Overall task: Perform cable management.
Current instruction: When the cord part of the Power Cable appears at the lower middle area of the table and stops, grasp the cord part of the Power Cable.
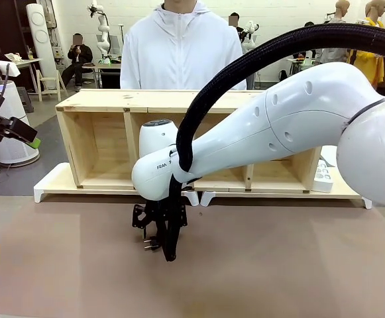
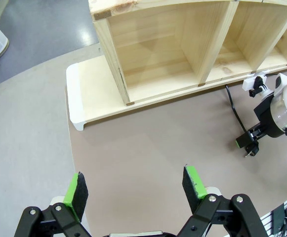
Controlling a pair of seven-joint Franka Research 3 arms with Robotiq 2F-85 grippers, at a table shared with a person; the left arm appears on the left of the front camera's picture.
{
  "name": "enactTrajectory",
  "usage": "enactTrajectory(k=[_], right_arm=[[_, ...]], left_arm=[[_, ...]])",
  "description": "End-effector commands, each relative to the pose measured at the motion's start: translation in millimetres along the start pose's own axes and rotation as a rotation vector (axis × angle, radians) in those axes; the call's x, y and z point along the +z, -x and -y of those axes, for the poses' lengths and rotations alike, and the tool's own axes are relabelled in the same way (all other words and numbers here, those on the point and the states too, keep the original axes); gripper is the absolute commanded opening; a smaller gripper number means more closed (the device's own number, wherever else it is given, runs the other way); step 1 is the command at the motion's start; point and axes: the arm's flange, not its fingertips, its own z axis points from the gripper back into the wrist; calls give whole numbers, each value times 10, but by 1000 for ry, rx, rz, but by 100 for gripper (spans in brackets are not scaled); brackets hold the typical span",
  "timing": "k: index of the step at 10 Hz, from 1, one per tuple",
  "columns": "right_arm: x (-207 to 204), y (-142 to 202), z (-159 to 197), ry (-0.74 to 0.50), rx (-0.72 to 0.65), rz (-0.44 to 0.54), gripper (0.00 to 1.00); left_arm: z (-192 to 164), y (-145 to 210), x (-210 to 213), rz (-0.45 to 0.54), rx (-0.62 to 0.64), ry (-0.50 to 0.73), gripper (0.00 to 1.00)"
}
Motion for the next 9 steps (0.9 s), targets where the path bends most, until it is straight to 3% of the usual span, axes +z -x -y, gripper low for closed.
enactTrajectory(k=[1, 6, 9], right_arm=[[20, 9, -49, 16, -29, -11, 100], [-27, 14, -7, 41, -41, -30, 100], [-43, 6, 14, 56, -39, -35, 71]], left_arm=[[-3, -11, -15, 7, 1, -1, 100], [-3, -11, -15, 7, 1, -1, 100], [-3, -11, -15, 7, 1, -1, 100]])
